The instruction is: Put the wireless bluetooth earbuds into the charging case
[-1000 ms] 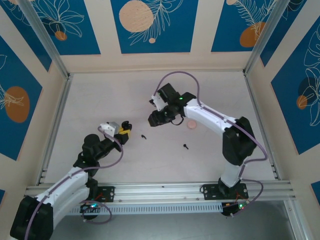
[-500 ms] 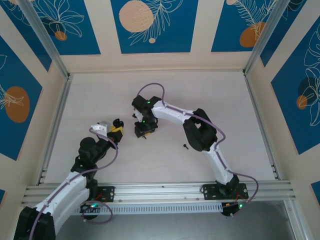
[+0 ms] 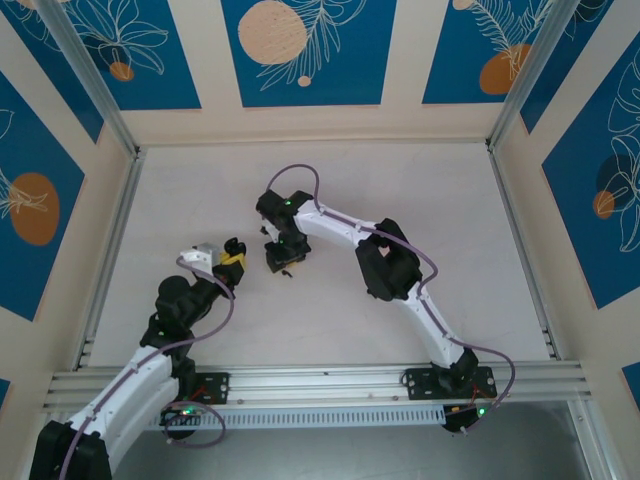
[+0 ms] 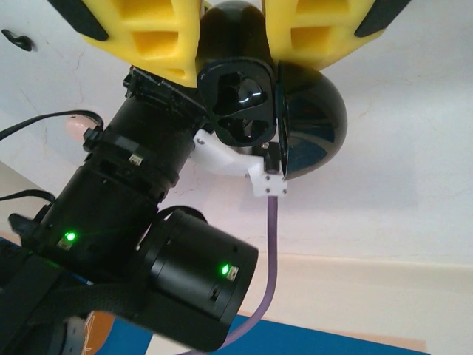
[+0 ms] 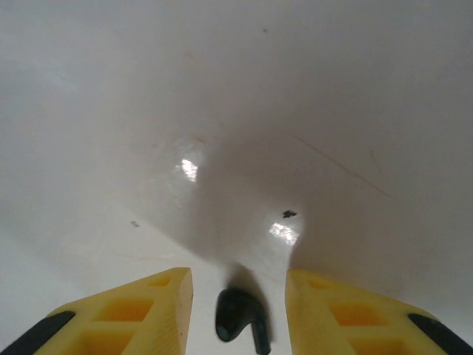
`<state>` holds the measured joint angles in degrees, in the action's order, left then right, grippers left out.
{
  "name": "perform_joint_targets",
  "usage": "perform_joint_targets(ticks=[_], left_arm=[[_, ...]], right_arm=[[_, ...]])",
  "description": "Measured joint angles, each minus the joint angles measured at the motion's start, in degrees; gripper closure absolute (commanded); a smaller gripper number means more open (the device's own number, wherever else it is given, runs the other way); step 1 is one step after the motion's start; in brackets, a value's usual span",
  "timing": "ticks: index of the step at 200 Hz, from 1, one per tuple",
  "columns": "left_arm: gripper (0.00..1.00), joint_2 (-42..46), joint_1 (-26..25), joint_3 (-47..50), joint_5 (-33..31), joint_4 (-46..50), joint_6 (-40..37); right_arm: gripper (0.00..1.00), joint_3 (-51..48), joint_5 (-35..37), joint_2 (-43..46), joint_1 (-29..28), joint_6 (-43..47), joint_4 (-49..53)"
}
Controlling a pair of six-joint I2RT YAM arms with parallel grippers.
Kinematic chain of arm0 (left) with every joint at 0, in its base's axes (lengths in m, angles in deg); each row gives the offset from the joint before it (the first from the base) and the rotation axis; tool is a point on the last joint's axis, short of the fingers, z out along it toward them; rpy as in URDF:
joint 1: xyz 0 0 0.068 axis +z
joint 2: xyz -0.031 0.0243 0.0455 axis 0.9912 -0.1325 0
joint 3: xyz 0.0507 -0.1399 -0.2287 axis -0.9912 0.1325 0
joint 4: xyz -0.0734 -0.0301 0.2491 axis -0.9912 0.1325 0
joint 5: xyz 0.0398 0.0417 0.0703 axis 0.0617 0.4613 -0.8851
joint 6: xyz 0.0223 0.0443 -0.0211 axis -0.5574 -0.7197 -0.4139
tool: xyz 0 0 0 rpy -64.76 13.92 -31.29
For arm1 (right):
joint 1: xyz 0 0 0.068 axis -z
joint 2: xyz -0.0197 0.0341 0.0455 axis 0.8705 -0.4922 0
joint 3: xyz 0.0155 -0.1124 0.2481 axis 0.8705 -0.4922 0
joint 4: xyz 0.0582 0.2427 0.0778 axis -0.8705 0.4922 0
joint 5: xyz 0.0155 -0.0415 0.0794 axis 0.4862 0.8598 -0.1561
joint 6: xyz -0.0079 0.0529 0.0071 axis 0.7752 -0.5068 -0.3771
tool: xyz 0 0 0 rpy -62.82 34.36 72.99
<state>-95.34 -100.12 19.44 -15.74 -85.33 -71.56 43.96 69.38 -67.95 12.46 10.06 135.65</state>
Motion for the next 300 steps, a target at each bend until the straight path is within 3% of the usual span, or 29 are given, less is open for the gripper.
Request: perform_joint_targets(ticks=[80, 171, 255, 300], left_arm=[[0.86, 0.02, 0.0, 0.0, 0.02, 0.04, 0.0], [0.86, -0.13, 0.02, 0.0, 1.01, 0.02, -0.24], [0.88, -3.13, 0.04, -0.13, 5.38, 1.22, -2.19], [0.89, -9.35, 0.0, -0.13, 11.26, -1.9, -2.71]], right_arm=[[0.63, 0.74, 3.65, -0.37, -1.46, 0.83, 2.05], [0.77, -0.17, 6.32, 0.04, -1.86, -0.33, 2.03], [0.8, -15.85, 6.8, 9.33, -0.5, -6.36, -1.27], [0.8, -29.59, 7.3, 20.04, 0.96, -11.13, -9.05]])
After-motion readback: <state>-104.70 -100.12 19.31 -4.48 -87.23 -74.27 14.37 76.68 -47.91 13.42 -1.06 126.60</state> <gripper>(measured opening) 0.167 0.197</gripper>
